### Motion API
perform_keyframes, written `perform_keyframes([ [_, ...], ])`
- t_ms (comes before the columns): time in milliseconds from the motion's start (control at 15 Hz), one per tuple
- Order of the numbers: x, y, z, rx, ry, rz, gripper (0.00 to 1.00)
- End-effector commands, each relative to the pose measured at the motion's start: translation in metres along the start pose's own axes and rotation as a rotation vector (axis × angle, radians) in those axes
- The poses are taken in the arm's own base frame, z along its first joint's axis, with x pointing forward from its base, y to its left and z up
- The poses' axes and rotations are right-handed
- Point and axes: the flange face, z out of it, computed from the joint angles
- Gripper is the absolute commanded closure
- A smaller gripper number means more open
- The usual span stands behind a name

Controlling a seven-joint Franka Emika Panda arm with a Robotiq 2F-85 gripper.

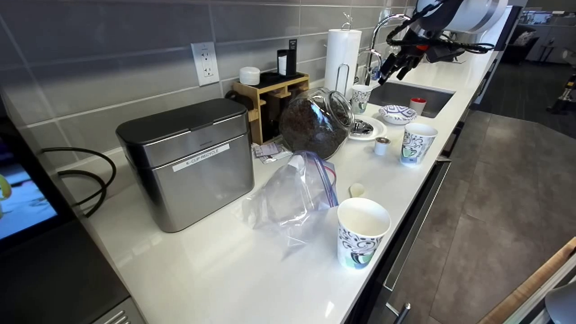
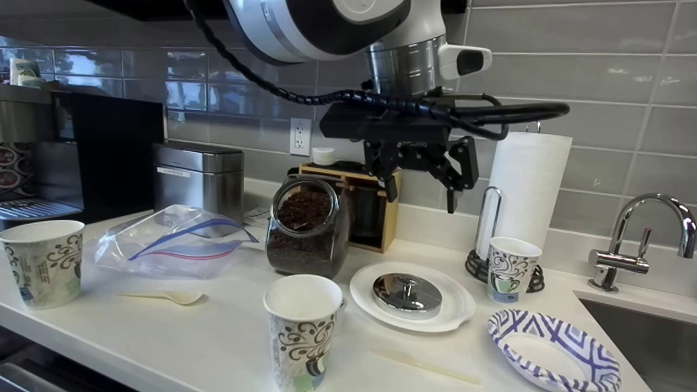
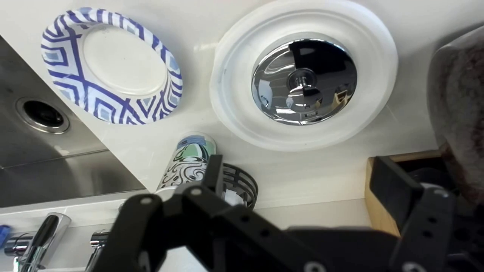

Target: Put the silver lid on the white plate

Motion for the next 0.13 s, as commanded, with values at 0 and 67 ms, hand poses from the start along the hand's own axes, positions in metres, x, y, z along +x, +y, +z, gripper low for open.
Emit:
perform_keyframes([
  [0,0.0002,-0.0006,-0.0005,-0.001,0.0,0.001,0.0],
  [67,0.0001,-0.0005,-0.0005,-0.001,-0.001,0.001,0.0],
])
